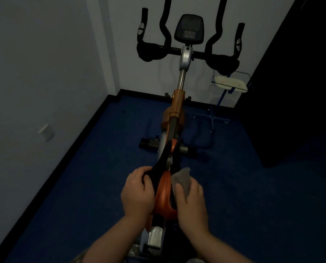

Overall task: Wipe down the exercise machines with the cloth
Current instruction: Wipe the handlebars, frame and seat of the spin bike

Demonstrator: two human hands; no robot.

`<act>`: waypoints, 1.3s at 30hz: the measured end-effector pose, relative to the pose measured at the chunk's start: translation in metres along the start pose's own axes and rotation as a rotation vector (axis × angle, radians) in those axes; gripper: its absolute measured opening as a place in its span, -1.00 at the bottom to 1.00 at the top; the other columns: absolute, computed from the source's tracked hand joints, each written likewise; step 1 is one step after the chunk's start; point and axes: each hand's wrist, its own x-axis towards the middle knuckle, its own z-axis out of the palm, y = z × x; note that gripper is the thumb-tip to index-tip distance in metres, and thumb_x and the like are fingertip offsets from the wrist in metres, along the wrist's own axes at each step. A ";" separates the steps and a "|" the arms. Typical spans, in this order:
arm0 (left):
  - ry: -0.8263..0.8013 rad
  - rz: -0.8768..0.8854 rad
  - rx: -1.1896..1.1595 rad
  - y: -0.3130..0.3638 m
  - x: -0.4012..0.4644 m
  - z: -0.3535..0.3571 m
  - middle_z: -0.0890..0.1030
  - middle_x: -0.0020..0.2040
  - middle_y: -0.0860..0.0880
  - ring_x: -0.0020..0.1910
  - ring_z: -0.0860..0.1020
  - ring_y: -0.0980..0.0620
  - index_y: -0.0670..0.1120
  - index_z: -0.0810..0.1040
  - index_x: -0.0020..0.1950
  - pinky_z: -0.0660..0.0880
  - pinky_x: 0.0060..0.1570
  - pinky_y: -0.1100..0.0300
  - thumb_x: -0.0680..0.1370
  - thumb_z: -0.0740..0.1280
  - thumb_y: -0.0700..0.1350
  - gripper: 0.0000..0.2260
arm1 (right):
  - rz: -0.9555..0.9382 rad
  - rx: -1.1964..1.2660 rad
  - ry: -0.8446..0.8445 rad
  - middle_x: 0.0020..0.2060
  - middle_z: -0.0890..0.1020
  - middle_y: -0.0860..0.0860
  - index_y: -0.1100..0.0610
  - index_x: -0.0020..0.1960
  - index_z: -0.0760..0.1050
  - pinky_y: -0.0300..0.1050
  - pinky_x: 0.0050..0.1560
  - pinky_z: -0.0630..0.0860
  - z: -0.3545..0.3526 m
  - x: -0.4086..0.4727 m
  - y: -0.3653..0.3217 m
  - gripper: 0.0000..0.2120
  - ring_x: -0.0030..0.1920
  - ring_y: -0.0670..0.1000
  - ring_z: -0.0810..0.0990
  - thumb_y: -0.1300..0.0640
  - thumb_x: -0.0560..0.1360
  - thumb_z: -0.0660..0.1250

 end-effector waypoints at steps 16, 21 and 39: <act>-0.011 -0.023 0.020 0.001 0.000 0.000 0.56 0.03 0.15 0.06 0.52 0.13 0.02 0.57 0.16 0.46 -0.04 0.14 0.59 0.17 -0.15 -0.76 | 0.150 -0.232 -0.227 0.13 0.55 0.10 0.14 0.27 0.39 -0.08 -0.03 0.39 -0.001 0.058 -0.025 -0.53 -0.02 0.04 0.48 -0.17 0.63 -0.04; 0.017 -0.012 0.009 0.004 -0.001 -0.001 0.58 0.01 0.16 0.01 0.53 0.16 0.03 0.57 0.14 0.50 -0.08 0.13 0.51 0.10 -0.04 -0.68 | -0.026 -0.284 -0.191 0.38 0.32 0.03 0.05 0.49 0.15 -0.04 0.22 0.42 -0.006 0.016 -0.016 -0.46 0.29 0.02 0.39 -0.20 0.61 0.01; 0.287 -0.289 0.214 0.021 -0.011 0.015 0.55 -0.01 0.21 -0.02 0.47 0.24 0.09 0.57 0.08 0.43 -0.08 0.21 0.61 0.19 -0.12 -0.80 | -0.230 -0.234 -0.272 0.35 0.39 0.12 0.12 0.43 0.28 0.05 0.22 0.44 0.027 0.166 -0.024 -0.45 0.24 0.14 0.46 -0.21 0.61 -0.06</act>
